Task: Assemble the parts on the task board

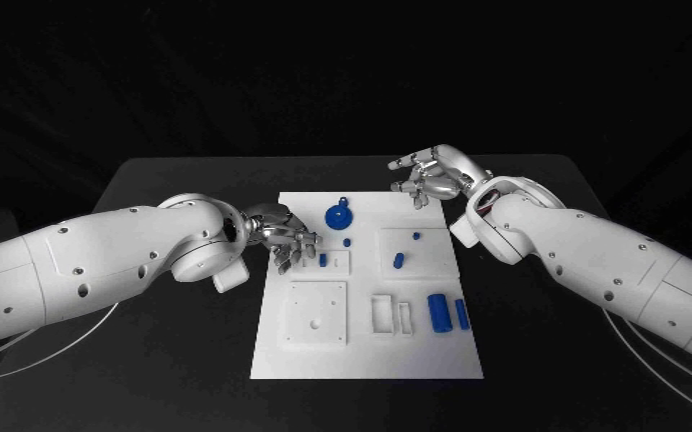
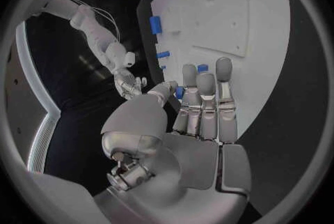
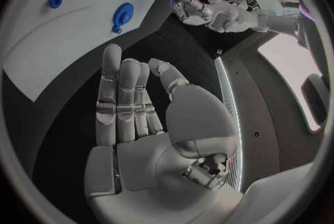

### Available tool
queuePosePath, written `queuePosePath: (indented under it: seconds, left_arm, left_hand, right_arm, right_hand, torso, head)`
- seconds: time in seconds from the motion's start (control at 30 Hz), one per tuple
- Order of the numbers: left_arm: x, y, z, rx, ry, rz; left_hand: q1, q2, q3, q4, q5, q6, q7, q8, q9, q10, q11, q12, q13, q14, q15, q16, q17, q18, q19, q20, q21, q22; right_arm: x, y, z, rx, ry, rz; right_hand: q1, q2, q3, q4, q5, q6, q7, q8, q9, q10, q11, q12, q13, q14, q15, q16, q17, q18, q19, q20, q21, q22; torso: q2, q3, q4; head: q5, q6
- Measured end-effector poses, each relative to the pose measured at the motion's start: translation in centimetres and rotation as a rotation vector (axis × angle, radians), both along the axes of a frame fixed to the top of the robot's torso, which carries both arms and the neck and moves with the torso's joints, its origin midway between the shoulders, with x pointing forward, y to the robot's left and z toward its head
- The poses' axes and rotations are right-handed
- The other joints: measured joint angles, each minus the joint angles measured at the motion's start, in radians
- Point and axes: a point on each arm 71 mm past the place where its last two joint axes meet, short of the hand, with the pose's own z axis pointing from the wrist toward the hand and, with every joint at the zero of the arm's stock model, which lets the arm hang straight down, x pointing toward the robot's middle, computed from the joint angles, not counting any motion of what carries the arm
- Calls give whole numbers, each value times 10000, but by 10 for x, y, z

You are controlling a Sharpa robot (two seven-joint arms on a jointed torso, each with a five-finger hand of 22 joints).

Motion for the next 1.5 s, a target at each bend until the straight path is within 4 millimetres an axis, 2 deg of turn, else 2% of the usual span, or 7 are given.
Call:
queuePosePath:
  seconds: [0.1, 0.23, 0.27, 0.43, 0.77, 1.07, 1.5]
  left_arm:
    - [-1, 0, 5, -436, 229, -117]
    - [-3, -3, 10, -931, 571, -311]
    - [-4, -4, 12, -1099, 703, -396]
    - [-8, -8, 18, -1688, 1280, -810]
    - [-15, -12, 19, -2462, 2246, -1469]
    - [-17, -13, 20, -2746, 2589, -1736]
    - [-17, -12, 20, -2935, 2735, -1891]
  left_hand:
    - [-10, 37, -55, -56, -1, 0, 0, -5, 27, -23, -23, 40, 0, -36, 36, 109, -75, -1, 0, 0, 45, 0]
    - [-29, 79, -72, -72, -37, 0, 0, -6, 26, -54, -12, 39, 0, -36, 36, 109, -85, -1, 0, 0, 72, -1]
    - [-28, 80, -83, -84, -41, 0, 0, -7, 28, -68, 2, 40, 0, -36, 36, 109, -94, -1, 0, 0, 72, -1]
    - [-92, 147, -124, -124, -79, 0, 0, -25, 63, -70, 3, 80, 0, -109, 37, 150, -124, 0, -58, 13, 72, 7]
    - [-100, 229, -179, -181, -155, 0, 0, -61, 83, -131, 13, 84, -1, -145, 73, 226, -163, 0, -106, 34, 72, 6]
    - [-140, 268, -180, -182, -231, 36, 37, -64, 98, -140, 4, 89, -1, -148, 70, 226, -176, 0, -106, 35, 72, 4]
    - [-196, 318, -185, -203, -270, 36, 37, -91, 124, -160, 25, 125, -9, -179, 39, 271, -189, 0, -106, 35, 71, 3]
  right_arm:
    - [-6, 12, 4, -419, -398, 448]
    - [-14, 26, 6, -900, -823, 961]
    - [-17, 31, 6, -1060, -967, 1144]
    - [-29, 49, 8, -1568, -1502, 1822]
    - [-50, 73, 6, -2163, -2161, 2862]
    - [-59, 77, 5, -2399, -2192, 3393]
    - [-70, 82, 1, -2358, -1910, 3977]
  right_hand:
    - [261, -58, 0, 0, -495, 210, -133, 0, 13, 70, -30, 122, 164, 101, -33, 127, 125, 1, -55, -54, 204, 319]
    - [403, -66, -2, 2, -795, 336, -258, 0, 25, 120, -18, 269, 400, 173, -64, 301, 325, 1, -90, -88, 444, 753]
    - [427, -43, -40, 6, -855, 684, -213, 1, 30, 66, -39, 319, 504, 191, -54, 393, 436, 1, -90, -88, 522, 906]
    - [547, -25, -196, 2, -1096, 719, -145, 0, 30, 130, -105, 387, 929, 192, -54, 573, 890, 0, -126, -122, 692, 1472]
    - [639, 14, -680, -8, -1096, 720, -146, 0, 29, 191, -88, 307, 1255, 244, -103, 573, 1208, -1, -126, -121, 541, 1839]
    - [639, 14, -1167, 13, -644, 721, -148, 0, 28, 190, -87, 307, 1414, 245, -103, 573, 1402, 0, -126, -121, 389, 2025]
    - [731, 106, -1785, 15, -631, 692, -127, 0, 27, 189, -86, 307, 1532, 245, -103, 572, 1529, 0, -54, -119, 172, 2220]
  torso:
    - [0, -1, -5]
    - [0, -1, -6]
    - [0, 0, -5]
    - [-1, 2, 6]
    - [3, 2, 1]
    - [5, -5, 1]
    - [4, -4, 0]
  head:
    - [-3, 54]
    - [1, 139]
    - [4, 157]
    - [20, 251]
    - [79, 356]
    - [102, 363]
    - [119, 337]
